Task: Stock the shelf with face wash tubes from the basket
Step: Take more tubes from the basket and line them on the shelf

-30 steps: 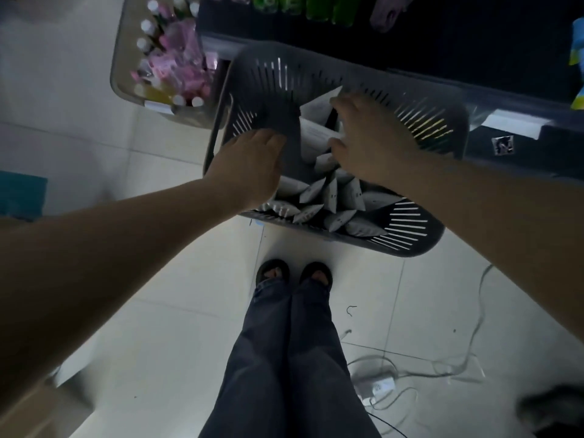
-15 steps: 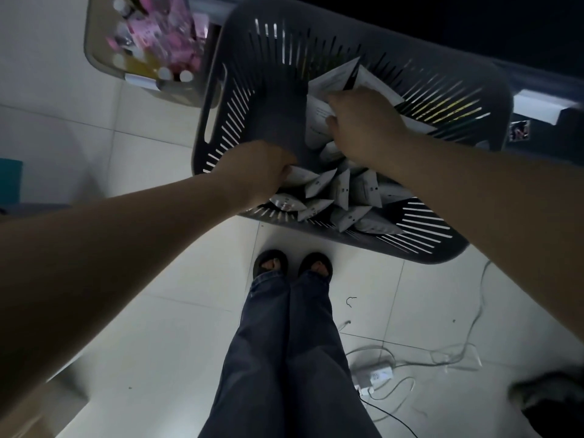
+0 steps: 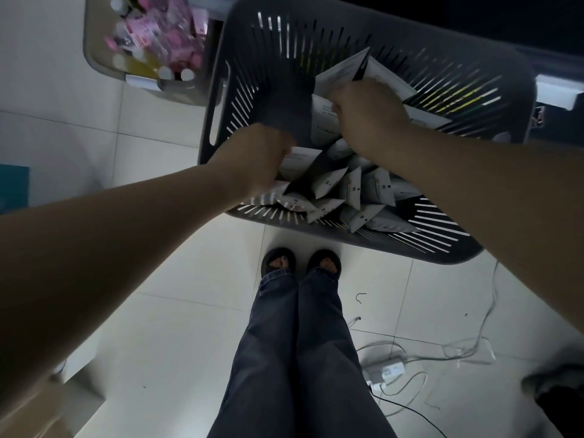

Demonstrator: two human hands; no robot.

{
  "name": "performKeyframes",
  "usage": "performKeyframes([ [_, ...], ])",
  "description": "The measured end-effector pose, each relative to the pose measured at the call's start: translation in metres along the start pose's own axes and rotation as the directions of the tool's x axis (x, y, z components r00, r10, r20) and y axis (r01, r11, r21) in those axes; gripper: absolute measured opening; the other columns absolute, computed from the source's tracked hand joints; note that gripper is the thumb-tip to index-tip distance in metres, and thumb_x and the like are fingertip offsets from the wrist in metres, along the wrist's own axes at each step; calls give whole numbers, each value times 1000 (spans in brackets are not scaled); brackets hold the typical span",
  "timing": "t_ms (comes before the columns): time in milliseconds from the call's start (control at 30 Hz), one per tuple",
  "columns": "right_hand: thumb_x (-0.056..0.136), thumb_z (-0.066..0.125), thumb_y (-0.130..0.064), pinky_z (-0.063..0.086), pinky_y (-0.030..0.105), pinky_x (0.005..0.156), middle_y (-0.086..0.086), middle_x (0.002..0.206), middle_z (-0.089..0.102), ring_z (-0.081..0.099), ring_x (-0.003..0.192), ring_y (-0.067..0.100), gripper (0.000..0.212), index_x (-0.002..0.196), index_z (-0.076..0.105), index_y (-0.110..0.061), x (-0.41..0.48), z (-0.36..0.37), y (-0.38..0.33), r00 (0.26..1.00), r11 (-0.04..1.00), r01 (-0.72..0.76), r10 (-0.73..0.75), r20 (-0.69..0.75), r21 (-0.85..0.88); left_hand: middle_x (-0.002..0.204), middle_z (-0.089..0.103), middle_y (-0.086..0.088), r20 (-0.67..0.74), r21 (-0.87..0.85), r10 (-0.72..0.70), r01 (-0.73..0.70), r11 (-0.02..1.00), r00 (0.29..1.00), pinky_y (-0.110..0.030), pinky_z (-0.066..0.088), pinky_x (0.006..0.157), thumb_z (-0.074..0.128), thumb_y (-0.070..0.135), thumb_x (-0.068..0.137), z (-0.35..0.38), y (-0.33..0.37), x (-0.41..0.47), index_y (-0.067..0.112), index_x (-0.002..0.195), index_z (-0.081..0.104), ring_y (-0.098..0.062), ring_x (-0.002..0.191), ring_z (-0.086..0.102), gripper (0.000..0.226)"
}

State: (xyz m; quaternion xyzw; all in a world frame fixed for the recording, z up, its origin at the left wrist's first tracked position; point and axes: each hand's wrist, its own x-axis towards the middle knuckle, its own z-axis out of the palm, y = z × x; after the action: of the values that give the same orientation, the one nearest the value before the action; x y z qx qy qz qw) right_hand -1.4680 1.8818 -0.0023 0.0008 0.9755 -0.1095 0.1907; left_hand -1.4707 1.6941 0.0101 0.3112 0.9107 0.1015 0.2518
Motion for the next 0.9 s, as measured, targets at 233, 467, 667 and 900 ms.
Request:
performKeyframes([
  [233, 90, 45, 6, 18, 27, 47, 12, 83, 54, 52, 81, 25, 19, 78, 56, -4, -8, -15, -7, 999, 999, 39, -40, 32, 15, 90, 67, -14, -24, 48, 17, -16, 999, 1000, -39, 51, 75, 47, 2, 91, -20, -2, 2, 9, 95, 65, -33, 86, 63, 20],
  [467, 92, 46, 3, 39, 29, 67, 19, 102, 62, 59, 92, 31, 23, 106, 64, -1, -24, -67, -17, 999, 999, 40, -40, -32, 19, 107, 68, -14, -74, 58, 51, -46, 997, 996, -44, 52, 83, 44, 6, 95, -59, 8, -8, 13, 114, 64, -32, 99, 63, 28],
  [667, 95, 42, -1, 33, 26, 59, 14, 110, 62, 57, 90, 24, 28, 116, 61, -5, -50, -135, -23, 1000, 999, 19, -19, 1, -38, 103, 69, -13, -148, 96, 111, -98, 991, 983, -39, 51, 79, 44, 10, 96, -115, 30, -19, 11, 110, 66, -32, 94, 64, 26],
  [900, 89, 43, 7, 30, 27, 49, 3, 69, 48, 47, 67, 19, 19, 83, 57, -4, -104, -223, -19, 993, 992, -71, 60, -100, -106, 98, 68, -12, -220, 159, 164, -131, 979, 962, -34, 45, 67, 44, 5, 95, -197, 66, -34, 8, 107, 64, -28, 84, 61, 23],
])
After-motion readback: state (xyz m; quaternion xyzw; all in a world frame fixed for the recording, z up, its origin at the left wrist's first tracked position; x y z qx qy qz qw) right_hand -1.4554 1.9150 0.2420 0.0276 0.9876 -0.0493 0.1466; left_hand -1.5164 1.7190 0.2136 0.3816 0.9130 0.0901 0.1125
